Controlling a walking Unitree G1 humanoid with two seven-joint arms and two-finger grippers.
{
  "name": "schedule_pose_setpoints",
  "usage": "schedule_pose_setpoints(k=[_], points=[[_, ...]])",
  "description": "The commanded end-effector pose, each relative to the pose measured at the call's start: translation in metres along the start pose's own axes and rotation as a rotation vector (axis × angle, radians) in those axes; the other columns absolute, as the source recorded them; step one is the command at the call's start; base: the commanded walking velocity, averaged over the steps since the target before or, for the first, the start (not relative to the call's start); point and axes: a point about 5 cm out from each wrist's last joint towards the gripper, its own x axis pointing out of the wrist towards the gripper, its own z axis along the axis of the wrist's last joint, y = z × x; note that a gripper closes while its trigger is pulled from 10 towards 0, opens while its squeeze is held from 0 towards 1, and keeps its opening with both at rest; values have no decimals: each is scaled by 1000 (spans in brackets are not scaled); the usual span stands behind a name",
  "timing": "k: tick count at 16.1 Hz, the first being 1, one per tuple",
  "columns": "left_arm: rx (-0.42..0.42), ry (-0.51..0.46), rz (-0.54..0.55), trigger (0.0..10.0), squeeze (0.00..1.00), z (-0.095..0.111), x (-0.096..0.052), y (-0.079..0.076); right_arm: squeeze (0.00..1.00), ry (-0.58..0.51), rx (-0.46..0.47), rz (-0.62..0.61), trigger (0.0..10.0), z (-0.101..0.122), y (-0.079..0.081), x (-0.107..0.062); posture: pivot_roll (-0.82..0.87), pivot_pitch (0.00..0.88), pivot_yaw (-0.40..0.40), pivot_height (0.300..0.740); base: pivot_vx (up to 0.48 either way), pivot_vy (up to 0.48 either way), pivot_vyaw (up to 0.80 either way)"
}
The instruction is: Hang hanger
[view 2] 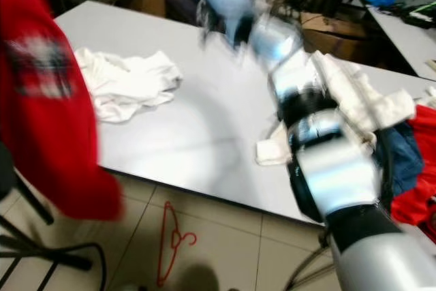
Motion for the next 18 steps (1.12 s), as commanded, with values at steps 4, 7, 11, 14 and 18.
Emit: schedule_pose_setpoints(k=[4,7,11,14,18], points=[[103,222,-165,10000,0,-42,2,-28,0,129,-17,228,10000,-41,3,-58,-45,0,-52,740,0,0,0],[115,324,-344,10000,0,-54,5,-49,0,176,7,357,10000,-35,-5,-114,-63,0,-14,740,0,0,0],[-14,272,-575,10000,0,-42,19,-106,0,120,149,591,10000,-2,14,-141,-84,0,13,740,0,0,0],[-172,190,-751,10000,0,-16,27,-146,0,232,111,629,10000,-14,38,-129,-77,0,12,740,0,0,0],[-295,122,-795,10000,0,17,30,-144,0,261,117,544,10000,-25,43,-97,-58,0,-9,740,0,0,0]])
